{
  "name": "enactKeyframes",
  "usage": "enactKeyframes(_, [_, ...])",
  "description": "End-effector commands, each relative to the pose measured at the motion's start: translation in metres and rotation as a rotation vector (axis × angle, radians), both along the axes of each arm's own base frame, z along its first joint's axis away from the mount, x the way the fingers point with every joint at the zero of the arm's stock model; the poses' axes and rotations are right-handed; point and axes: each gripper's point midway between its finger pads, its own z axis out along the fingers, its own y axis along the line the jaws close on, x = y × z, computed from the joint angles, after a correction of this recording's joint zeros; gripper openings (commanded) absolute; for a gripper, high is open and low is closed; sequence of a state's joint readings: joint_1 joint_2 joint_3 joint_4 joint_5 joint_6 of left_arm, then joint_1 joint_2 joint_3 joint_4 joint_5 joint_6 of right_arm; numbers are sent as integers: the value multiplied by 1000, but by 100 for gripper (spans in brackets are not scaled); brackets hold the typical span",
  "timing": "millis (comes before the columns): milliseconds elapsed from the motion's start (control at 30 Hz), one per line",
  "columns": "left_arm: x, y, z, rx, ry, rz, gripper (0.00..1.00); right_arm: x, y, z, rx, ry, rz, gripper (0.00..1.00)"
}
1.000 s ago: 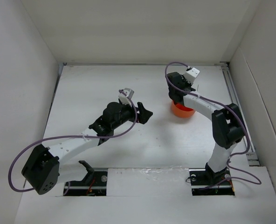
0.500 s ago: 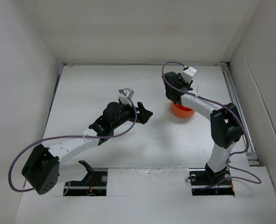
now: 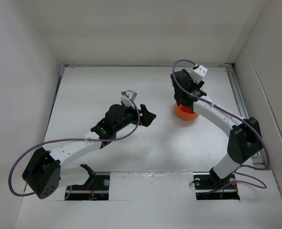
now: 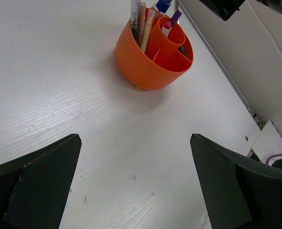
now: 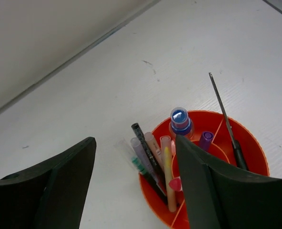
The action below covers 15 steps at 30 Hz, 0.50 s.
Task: Sort the stationery into containers
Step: Place the stationery into the container
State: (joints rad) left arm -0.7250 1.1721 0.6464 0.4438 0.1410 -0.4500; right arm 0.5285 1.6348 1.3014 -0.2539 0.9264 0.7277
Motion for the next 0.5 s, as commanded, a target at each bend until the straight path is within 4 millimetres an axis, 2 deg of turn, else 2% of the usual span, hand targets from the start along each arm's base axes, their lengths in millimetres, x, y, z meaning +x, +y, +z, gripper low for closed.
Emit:
enactKeyframes(0, [1, -1, 14, -30, -31, 3, 100, -16, 9, 16, 58, -32, 50, 75])
enactKeyframes(133, [2, -2, 17, -43, -33, 4, 100, -35, 19, 22, 87, -47, 102, 83])
enactKeyframes(200, [0, -3, 17, -45, -31, -7, 100, -45, 26, 17, 94, -34, 143, 89])
enactKeyframes(233, [-1, -2, 18, -52, -39, -8, 100, -52, 29, 23, 117, -49, 160, 90])
enactKeyframes(400, [-1, -3, 19, -61, -49, -8, 100, -80, 42, 10, 156, -35, 235, 99])
enactKeyframes(467, [-1, -2, 18, -66, -55, -8, 100, -93, 45, 2, 164, -31, 258, 99])
